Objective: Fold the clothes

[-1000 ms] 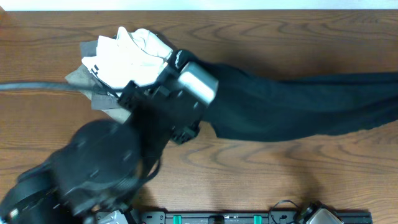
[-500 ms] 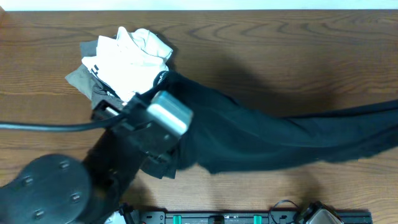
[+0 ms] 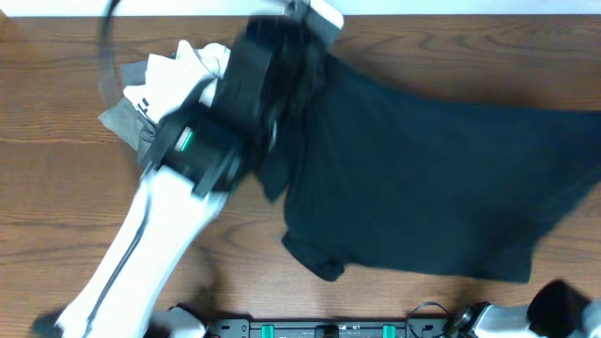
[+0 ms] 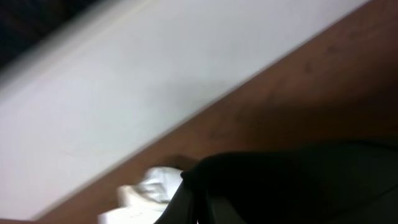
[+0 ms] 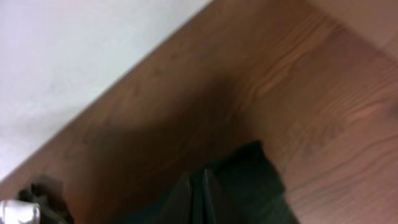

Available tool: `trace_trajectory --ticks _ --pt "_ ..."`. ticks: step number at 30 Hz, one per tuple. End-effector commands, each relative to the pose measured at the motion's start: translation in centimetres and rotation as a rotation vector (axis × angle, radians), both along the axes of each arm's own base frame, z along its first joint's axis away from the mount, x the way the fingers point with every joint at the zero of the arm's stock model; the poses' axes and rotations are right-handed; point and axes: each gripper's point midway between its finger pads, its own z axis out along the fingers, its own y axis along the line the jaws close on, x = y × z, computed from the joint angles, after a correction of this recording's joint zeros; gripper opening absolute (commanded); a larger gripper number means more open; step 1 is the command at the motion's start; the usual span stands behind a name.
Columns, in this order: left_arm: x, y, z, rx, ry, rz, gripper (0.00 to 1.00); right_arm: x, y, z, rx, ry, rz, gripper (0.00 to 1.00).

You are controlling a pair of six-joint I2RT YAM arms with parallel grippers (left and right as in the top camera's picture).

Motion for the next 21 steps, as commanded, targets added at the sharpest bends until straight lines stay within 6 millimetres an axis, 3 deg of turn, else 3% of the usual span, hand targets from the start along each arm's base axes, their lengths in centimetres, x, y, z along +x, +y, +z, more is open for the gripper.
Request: trace_trajectory --ticks 1,4,6,8,10,12,15,17,21 --pt "3.6 -2.0 -4.2 -0.123 0.131 -0.078 0.06 4.3 -0.6 -4.0 0.034 0.082 0.089 0.09" --pt "8.0 -2.7 -8.6 -0.122 0.157 -0.077 0.06 9.8 -2.2 -7.6 0.037 0.092 0.141 0.13" --pt "10.7 -3.0 -11.3 -0.113 0.153 -0.069 0.11 13.2 -2.0 -10.0 0.095 0.069 0.196 0.12" --pt "12.0 -3.5 -13.4 -0.117 0.171 -0.075 0.16 15.2 -1.3 -12.1 0.149 0.067 0.247 0.15" --pt "12.5 -3.6 -14.8 -0.107 0.188 -0.071 0.32 15.9 -1.2 -14.5 0.175 0.113 0.277 0.24" --pt "12.4 -3.6 -15.1 -0.102 0.199 -0.067 0.34 15.8 -0.7 -16.4 0.180 0.167 0.327 0.32" --pt "12.1 -3.0 -14.6 -0.100 0.200 -0.043 0.47 15.4 1.0 -19.3 0.191 0.258 0.431 0.42" --pt "11.6 -2.6 -14.0 -0.101 0.203 -0.027 0.48 15.3 2.4 -21.0 0.207 0.310 0.488 0.44" --pt "9.5 -1.6 -11.5 -0.118 0.210 -0.014 0.58 15.0 5.8 -26.4 0.261 0.436 0.576 0.49"
